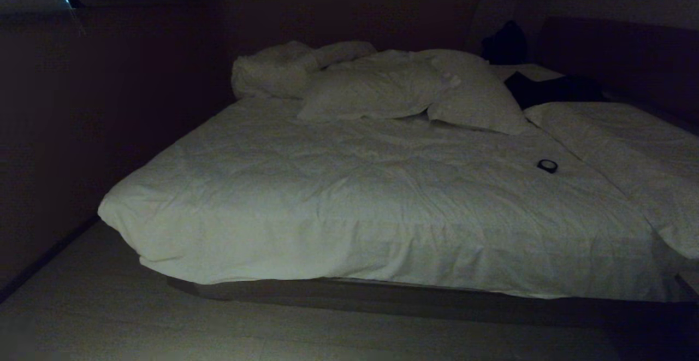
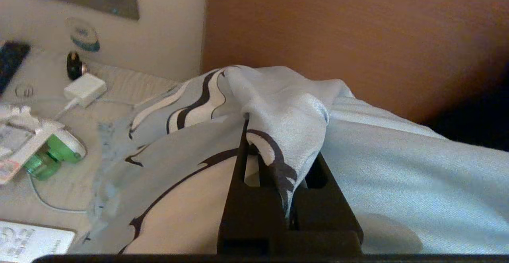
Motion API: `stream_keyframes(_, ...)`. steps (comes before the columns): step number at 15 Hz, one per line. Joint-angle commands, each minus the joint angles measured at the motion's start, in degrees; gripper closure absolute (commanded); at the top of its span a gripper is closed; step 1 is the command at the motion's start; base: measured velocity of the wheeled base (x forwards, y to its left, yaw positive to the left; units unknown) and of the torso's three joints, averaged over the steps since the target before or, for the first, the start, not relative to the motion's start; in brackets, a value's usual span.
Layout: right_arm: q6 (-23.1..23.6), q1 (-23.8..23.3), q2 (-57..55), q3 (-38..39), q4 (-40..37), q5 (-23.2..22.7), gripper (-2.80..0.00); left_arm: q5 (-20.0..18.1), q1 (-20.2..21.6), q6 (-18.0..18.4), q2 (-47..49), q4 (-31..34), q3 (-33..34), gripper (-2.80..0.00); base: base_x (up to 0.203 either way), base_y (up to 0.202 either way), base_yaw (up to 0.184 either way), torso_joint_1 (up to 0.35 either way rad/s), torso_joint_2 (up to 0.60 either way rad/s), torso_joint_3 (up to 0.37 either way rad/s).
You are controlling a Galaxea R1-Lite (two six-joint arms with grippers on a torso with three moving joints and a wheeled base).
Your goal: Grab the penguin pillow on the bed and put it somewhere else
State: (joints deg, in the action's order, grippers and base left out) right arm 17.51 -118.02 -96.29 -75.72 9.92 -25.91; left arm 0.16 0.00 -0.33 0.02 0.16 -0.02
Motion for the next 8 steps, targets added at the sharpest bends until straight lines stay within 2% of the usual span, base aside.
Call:
stream_keyframes(1, -1.61, -1.32, 4.44, 0.29, -4.20, -0.06, 0.00, 0.02, 0.00, -0.02, -0.02, 0.02, 0.11, 0.00, 0.000, 0.000, 0.000, 0.000, 0.00, 0.000)
stream_keyframes(3, -2.02, -2.43, 5.98, 0.39, -6.62, 0.17, 0.00, 0.02, 0.00, -0.02, -0.02, 0.02, 0.11, 0.00, 0.000, 0.000, 0.000, 0.000, 0.00, 0.000)
stream_keyframes(8, -4.29, -7.75, 4.00, -2.33, -6.20, 0.35, 0.00, 0.02, -0.06, -0.02, -0.02, 0.02, 0.11, 0.00, 0.000, 0.000, 0.000, 0.000, 0.00, 0.000)
